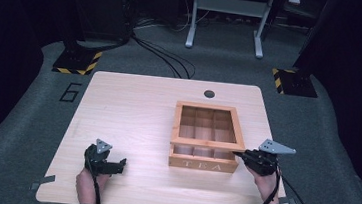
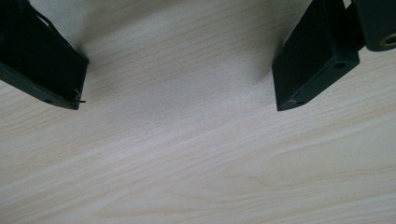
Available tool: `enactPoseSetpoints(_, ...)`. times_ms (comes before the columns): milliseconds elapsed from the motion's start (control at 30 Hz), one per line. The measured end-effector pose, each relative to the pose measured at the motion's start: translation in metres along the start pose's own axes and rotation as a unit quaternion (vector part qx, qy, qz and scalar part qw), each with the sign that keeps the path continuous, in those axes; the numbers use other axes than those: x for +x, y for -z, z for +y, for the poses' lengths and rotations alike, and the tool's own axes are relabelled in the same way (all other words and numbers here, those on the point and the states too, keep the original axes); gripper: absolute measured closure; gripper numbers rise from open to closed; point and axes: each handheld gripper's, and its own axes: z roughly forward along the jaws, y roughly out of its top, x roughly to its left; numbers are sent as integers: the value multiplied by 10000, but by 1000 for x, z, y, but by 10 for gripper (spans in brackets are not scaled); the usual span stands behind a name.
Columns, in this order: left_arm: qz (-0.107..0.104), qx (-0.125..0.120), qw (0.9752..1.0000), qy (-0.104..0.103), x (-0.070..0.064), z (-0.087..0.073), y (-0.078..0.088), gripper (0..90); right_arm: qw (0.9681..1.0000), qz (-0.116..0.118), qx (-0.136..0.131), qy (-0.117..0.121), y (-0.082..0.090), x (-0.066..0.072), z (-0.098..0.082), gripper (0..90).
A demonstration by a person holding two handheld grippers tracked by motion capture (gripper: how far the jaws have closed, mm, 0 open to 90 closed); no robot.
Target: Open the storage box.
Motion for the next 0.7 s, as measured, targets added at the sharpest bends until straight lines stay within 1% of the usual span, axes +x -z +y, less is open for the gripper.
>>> enactPoseSetpoints(200,6,1,10000,-5,0,0,0,29,9999,-28,118,-6,-2,1,-7,889)
enactPoseSetpoints(267,6,1,10000,-6,0,0,0,29,9999,-21,112,-53,-2,2,-9,890)
enactPoseSetpoints(367,6,3,10000,-8,0,0,0,29,9999,-26,135,-38,-2,1,-12,890)
enactPoseSetpoints(400,24,-20,10000,-3,0,0,0,29,9999,-40,134,-88,-2,2,-13,890)
enactPoseSetpoints(433,23,-20,10000,-3,0,0,0,30,9999,-41,139,-70,-1,2,-14,890)
enactPoseSetpoints(533,24,-20,10000,-6,0,0,0,30,9997,-85,201,-109,0,2,-16,890)
enactPoseSetpoints(633,25,-20,10000,-4,0,0,0,30,9997,-97,200,-87,1,2,-18,890)
enactPoseSetpoints(700,25,-20,10000,-5,0,0,0,30,9997,-101,166,-113,3,3,-18,890)
